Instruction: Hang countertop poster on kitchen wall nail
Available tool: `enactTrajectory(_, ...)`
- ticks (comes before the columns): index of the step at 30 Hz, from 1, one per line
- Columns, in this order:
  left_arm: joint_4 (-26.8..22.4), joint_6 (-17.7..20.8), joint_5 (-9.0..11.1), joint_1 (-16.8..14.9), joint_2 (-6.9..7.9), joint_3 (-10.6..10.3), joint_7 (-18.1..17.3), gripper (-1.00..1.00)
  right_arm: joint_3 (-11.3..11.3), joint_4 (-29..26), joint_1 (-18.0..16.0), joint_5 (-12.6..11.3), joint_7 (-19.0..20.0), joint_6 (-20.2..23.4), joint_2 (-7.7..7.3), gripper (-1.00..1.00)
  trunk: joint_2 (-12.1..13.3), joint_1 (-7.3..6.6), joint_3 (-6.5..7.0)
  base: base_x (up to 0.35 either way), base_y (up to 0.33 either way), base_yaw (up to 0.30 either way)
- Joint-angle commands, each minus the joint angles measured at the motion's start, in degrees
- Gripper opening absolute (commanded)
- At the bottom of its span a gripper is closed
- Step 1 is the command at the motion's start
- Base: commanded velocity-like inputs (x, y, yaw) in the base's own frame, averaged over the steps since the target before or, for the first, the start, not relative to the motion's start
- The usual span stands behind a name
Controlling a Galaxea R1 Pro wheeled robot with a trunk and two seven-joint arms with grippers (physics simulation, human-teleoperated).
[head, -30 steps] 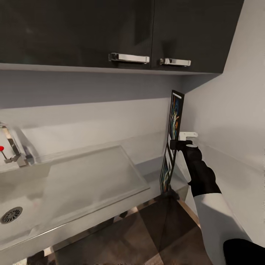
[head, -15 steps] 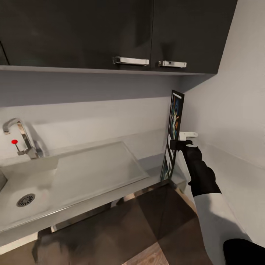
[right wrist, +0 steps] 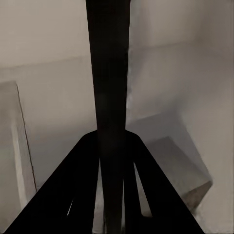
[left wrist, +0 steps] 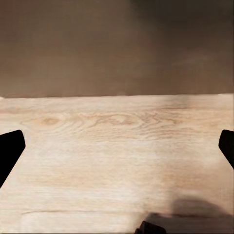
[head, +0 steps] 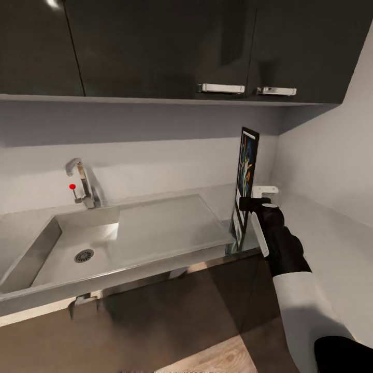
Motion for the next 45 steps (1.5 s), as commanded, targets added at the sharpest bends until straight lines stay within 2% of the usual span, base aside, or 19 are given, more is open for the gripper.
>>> enactTrajectory(1,-0.05,-0.08,0.02,0.01,-0.01,0.04,-0.05,1.0,0.07,-0.04,-0.04,-0.03,-0.13,0.29,0.01,-1.0,-0.03,-0.01,-0.05,-0.097,0.04,0.282)
enactTrajectory(7,-0.05,-0.08,0.02,0.01,-0.01,0.05,-0.05,1.0,0.07,-0.04,-0.04,-0.09,-0.09,0.29,0.01,-1.0,-0.03,-0.01,-0.05,-0.181,0.014,0.282)
enactTrajectory(25,-0.05,-0.16,0.02,0.01,-0.01,0.05,-0.05,1.0,0.07,-0.04,-0.04,-0.07,-0.04,0.29,0.01,-1.0,-0.03,-0.01,-0.05,-0.332,0.001,0.282)
enactTrajectory(30,-0.05,-0.16,0.02,0.01,-0.01,0.05,-0.05,1.0,0.07,-0.18,-0.04,-0.1,-0.02,0.29,0.01,-1.0,-0.03,-0.01,-0.05,-0.34,0.0,0.119)
enactTrajectory(37,-0.05,-0.16,0.02,0.01,-0.01,0.05,-0.05,1.0,0.0,-0.95,0.23,-0.03,5.95,0.3,0.01,-1.0,-0.03,-0.01,-0.05,-0.34,0.0,0.012)
enactTrajectory(45,-0.05,-0.11,0.02,0.01,-0.01,0.03,-0.05,1.0,0.06,-1.08,0.47,-0.05,7.31,0.29,0.01,-1.0,-0.03,-0.01,-0.05,-0.2,0.0,0.001)
